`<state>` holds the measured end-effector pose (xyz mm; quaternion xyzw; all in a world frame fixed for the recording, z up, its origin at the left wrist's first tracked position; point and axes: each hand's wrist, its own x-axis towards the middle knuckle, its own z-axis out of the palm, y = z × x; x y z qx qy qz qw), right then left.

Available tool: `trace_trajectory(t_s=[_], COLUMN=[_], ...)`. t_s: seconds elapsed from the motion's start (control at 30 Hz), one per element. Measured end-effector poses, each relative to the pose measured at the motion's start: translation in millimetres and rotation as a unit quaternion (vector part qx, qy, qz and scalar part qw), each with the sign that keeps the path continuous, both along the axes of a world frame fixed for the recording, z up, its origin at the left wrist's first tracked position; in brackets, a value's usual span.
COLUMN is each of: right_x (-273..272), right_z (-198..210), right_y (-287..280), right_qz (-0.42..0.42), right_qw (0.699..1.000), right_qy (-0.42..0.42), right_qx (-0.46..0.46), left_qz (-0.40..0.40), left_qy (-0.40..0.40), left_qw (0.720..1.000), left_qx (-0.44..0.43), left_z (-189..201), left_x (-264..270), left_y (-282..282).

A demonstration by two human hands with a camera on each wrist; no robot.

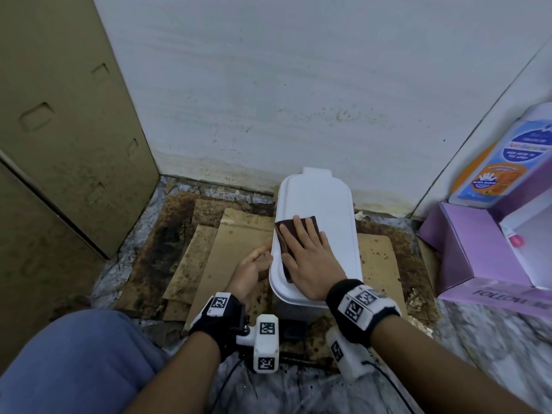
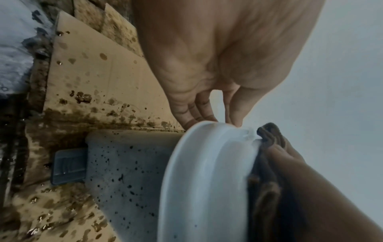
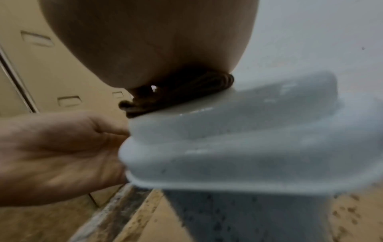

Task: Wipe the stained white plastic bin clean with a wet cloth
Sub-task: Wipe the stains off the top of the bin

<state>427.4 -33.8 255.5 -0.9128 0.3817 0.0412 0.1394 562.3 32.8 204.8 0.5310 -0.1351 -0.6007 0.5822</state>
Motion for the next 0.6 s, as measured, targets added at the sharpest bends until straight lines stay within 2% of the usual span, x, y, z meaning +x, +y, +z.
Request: trace_trajectory(t_s=[0.1, 0.2, 0.47, 0.6], right_x=[-17, -24, 12, 7], right_z=[1, -2, 3, 4], right_y=[30, 43, -22, -14], right_qz=[0.02, 0.037, 0.0, 0.015], right_qw=[0.999, 0.999, 0.998, 0.998], right_qy=[-0.022, 0.001, 0.046, 0.047], right_qx=[0.015, -0.038, -0.032, -0.03], left_qz=[0.012, 0.008, -0.001, 0.004], left_qy=[0.018, 0.024, 0.013, 0.026], left_qw=[1.0, 1.0, 1.0, 0.999], left_qx=[0.003, 0.007, 0.025, 0.027], left_z=[-2, -3, -3, -6], left_x=[0, 0, 0, 2], left_y=[-2, -3, -4, -7])
